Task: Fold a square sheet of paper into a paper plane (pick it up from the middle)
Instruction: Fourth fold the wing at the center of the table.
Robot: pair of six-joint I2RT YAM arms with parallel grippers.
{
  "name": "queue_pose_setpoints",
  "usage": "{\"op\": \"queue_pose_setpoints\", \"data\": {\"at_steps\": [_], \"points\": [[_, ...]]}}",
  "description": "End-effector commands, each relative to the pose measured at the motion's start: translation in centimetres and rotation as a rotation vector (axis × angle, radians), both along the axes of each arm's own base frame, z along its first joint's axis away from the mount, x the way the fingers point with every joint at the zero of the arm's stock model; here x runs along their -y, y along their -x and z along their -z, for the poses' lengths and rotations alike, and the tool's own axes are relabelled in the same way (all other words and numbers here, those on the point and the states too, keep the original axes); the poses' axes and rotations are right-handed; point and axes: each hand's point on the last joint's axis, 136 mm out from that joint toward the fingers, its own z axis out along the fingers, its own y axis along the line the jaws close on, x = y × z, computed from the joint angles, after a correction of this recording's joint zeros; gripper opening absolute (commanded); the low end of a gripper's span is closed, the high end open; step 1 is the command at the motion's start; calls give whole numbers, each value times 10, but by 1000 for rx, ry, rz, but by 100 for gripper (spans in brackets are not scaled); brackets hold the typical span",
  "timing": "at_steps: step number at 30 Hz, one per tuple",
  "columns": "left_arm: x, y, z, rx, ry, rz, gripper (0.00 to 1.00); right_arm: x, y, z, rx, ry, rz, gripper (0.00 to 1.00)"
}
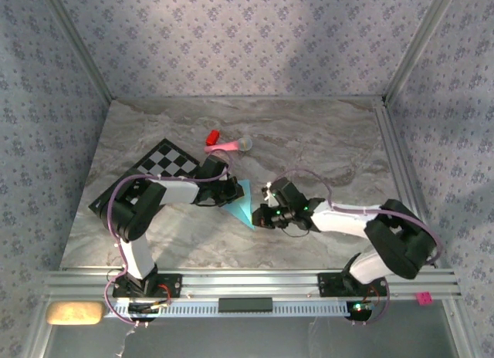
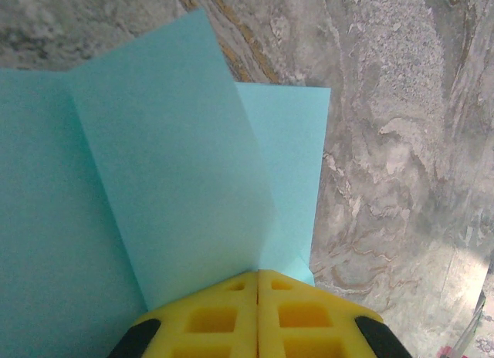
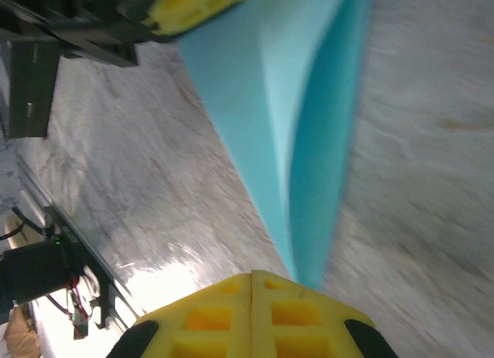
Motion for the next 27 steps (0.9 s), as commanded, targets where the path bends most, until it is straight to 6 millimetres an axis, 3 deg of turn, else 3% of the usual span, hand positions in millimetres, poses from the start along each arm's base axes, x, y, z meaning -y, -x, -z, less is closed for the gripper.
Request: {"op": "queue_pose_setpoints", "data": {"at_steps": [1, 5, 10, 27], "points": [[-15, 8, 21, -39, -75, -22, 9, -23, -6, -6, 10, -31, -56, 1], [-14, 8, 21, -39, -71, -22, 9, -25, -16, 11, -9, 2, -27, 0], [-15, 9, 21, -42, -74, -19, 9, -19, -15, 31, -42, 36, -14, 0], [-14, 7, 20, -37, -72, -21, 9, -1, 4, 54, -100, 48, 12, 0]]}}
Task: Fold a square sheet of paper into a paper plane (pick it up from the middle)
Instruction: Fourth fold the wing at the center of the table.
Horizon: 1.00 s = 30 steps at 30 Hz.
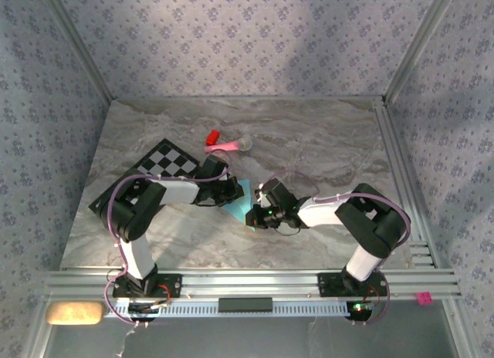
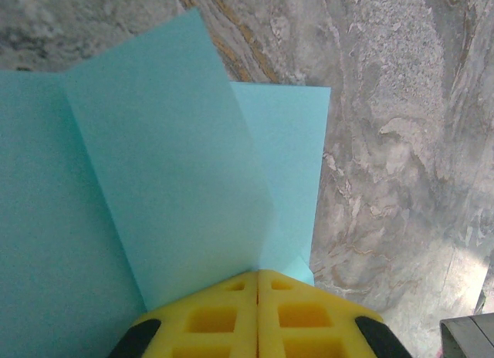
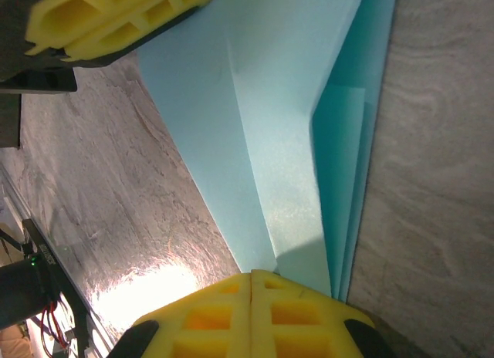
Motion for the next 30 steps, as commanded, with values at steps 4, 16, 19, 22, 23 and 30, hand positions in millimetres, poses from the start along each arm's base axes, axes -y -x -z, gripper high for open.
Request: {"op": "queue_pose_setpoints", "data": {"at_steps": [4, 16, 19, 22, 23, 30], "points": [[-10, 4, 10, -19, -50, -13, 10, 19, 19, 24, -86, 50, 28, 0], [5, -3, -49, 102, 46, 38, 24, 30, 23, 36, -111, 93, 57, 0], [7, 3, -55, 116, 50, 62, 25, 30, 22, 36, -110, 94, 61, 0], [9, 14, -55, 109, 50, 85, 22, 29, 21, 37, -114, 96, 65, 0], [11, 20, -53, 104, 55, 100, 21, 29, 21, 37, -116, 95, 65, 0], [16, 32, -33, 69, 25, 123, 16, 30, 22, 39, -119, 98, 69, 0]]}}
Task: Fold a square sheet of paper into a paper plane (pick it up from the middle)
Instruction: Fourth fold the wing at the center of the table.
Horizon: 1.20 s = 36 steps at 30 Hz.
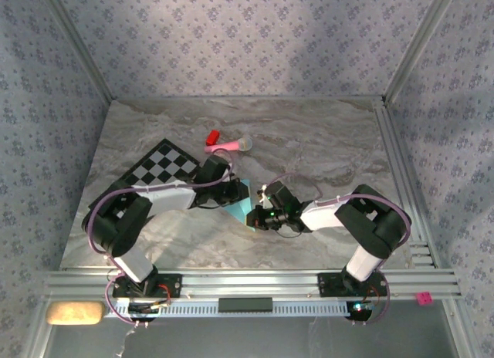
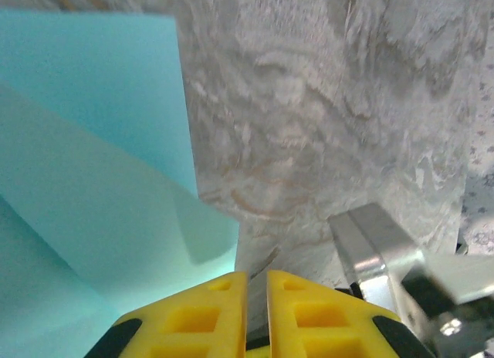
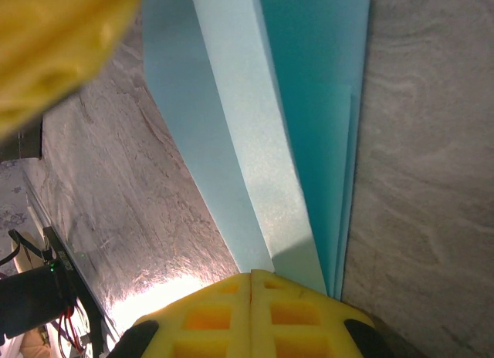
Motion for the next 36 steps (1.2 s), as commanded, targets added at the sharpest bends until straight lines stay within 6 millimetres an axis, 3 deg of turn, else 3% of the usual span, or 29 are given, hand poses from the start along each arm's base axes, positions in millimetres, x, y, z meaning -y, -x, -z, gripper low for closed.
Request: {"op": "queue_pose_setpoints", "data": {"at_steps": [1, 14, 19, 24, 31, 36], "points": [[0, 3, 12, -19, -20, 15, 16, 27, 21, 37, -116, 140, 25, 0], [-5, -5, 43, -50, -105, 1, 13, 19, 19, 27, -104, 115, -1, 0], [-11, -1, 50, -67, -134, 2, 12, 9, 8, -5, -41, 45, -2, 5], [-13, 1, 52, -69, -134, 4, 12, 12, -4, -36, 19, -1, 14, 6], [-11, 1, 50, -65, -127, 10, 12, 0, -14, -32, -18, -39, -8, 4], [-12, 1, 51, -66, -131, 9, 11, -7, -9, -19, -53, -22, -33, 3]]}}
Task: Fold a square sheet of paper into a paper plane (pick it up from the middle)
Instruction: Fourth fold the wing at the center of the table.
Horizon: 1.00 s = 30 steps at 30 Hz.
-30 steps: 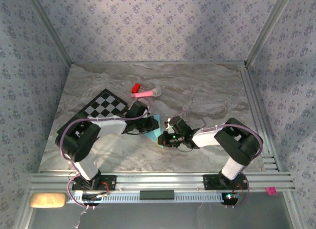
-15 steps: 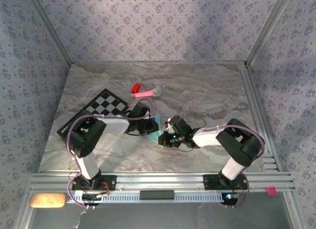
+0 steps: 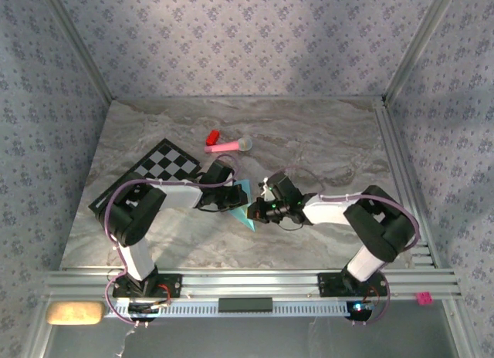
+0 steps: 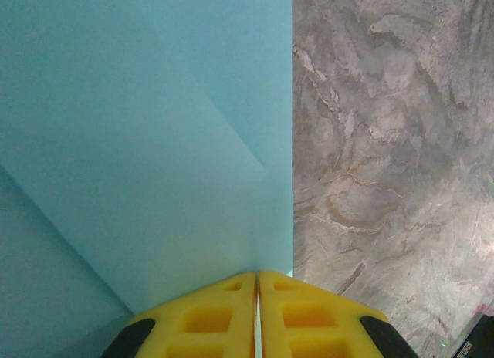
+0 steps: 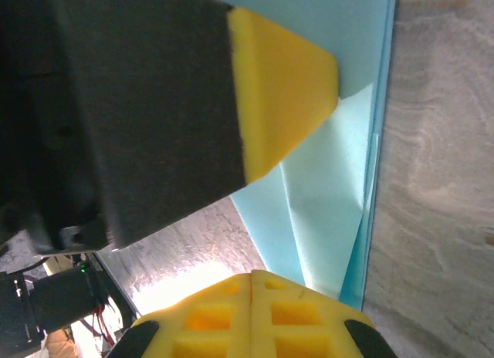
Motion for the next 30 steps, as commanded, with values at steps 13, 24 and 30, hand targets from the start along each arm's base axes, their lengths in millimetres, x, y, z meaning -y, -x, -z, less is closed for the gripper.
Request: {"op": "queue_pose_setpoints", "data": {"at_steps": [13, 24, 30], "points": [[-11, -1, 15, -20, -54, -17, 11, 15, 44, 37, -87, 89, -56, 1], [-16, -2, 21, -40, -55, -43, 11, 27, 67, 41, -108, 117, -69, 1], [-16, -1, 20, -42, -45, -46, 11, 30, 66, 27, -80, 105, -42, 1]]}}
